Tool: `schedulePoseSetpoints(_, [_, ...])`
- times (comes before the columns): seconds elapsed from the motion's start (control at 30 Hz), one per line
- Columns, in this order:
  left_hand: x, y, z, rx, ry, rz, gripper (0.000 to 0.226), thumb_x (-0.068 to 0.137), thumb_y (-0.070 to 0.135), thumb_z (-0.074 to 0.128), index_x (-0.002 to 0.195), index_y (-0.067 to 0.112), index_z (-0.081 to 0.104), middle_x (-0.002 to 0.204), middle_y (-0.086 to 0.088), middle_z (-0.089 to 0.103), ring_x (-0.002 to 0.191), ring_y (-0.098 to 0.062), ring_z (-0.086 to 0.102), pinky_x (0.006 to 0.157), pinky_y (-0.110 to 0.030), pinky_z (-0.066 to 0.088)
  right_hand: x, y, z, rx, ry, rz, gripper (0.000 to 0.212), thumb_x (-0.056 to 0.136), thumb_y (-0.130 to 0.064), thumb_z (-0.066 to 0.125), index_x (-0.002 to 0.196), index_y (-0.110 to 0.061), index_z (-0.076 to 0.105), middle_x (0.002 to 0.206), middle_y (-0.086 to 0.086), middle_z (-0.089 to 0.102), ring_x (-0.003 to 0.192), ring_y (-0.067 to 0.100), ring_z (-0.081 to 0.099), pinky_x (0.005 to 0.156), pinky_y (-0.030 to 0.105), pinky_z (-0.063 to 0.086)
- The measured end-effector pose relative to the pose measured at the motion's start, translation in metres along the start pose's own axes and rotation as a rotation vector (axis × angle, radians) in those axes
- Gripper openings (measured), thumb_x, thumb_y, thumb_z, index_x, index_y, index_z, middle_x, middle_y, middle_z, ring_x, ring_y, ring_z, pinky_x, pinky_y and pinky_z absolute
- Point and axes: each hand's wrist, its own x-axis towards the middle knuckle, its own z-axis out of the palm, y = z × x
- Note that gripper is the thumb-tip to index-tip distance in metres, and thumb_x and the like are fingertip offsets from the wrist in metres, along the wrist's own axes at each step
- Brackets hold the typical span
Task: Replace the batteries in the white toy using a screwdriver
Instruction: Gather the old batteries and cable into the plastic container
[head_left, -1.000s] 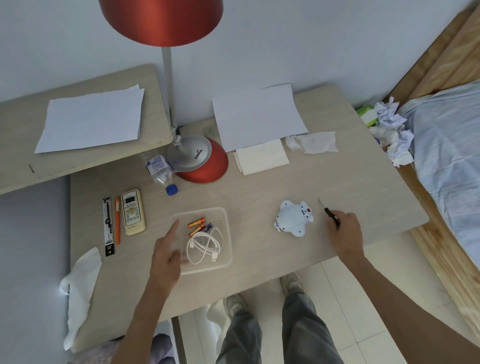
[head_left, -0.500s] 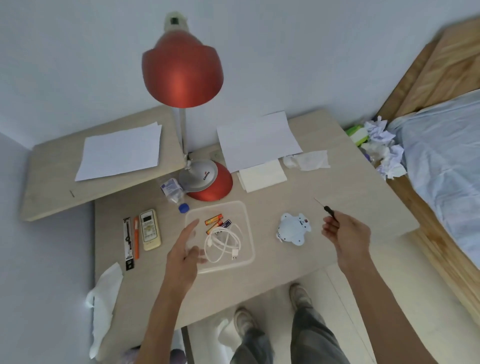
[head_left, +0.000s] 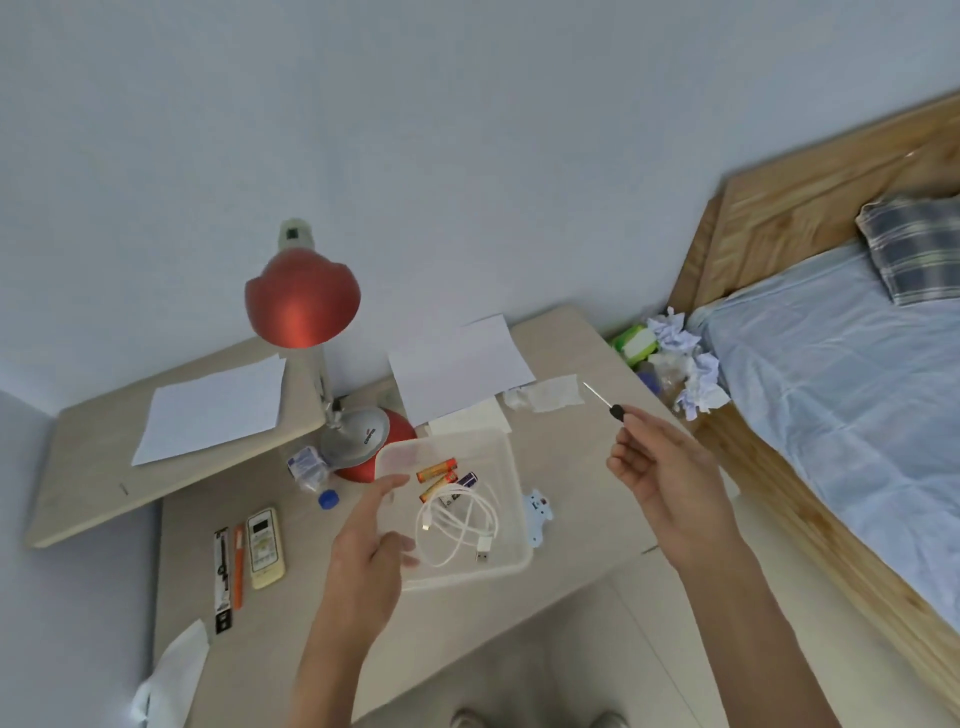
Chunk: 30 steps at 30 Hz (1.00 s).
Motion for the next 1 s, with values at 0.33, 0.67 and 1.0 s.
schedulePoseSetpoints(0.33, [0.008, 0.121, 0.092, 0.002, -0.158, 0.178, 0.071, 0.091, -0.012, 0.048, 0.125, 0.048, 0.060, 0.138, -0.002, 0.065, 0.075, -0.020, 0.078, 0.080, -0.035, 0.056, -0.017, -0.101, -0.068, -0.056, 0.149, -0.239, 0.011, 0.097, -0.003, 0.077, 0.107, -0.002, 0.082, 0.079, 0.012, 0.073, 0.066, 0.015, 0.069, 0.066, 0.025, 0.064])
schedulePoseSetpoints(0.67, [-0.002, 0.202, 0.206, 0.032, -0.387, 0.291, 0.067, 0.095, -0.010, 0.045, 0.125, 0.047, 0.063, 0.137, -0.001, 0.063, 0.074, -0.024, 0.078, 0.072, -0.022, 0.055, -0.056, -0.169, -0.175, -0.028, 0.413, -0.431, 0.012, 0.096, -0.002, 0.077, 0.107, 0.001, 0.083, 0.083, 0.014, 0.077, 0.070, 0.017, 0.073, 0.067, 0.027, 0.065])
schedulePoseSetpoints(1.0, [0.009, 0.270, 0.309, 0.172, -0.701, 0.460, 0.064, 0.095, -0.012, 0.046, 0.127, 0.041, 0.065, 0.104, -0.006, 0.073, 0.078, -0.024, 0.075, 0.058, -0.015, 0.053, -0.100, -0.186, -0.255, 0.043, 0.737, -0.520, 0.012, 0.096, 0.001, 0.077, 0.106, 0.002, 0.082, 0.086, 0.017, 0.077, 0.073, 0.021, 0.075, 0.078, 0.036, 0.069])
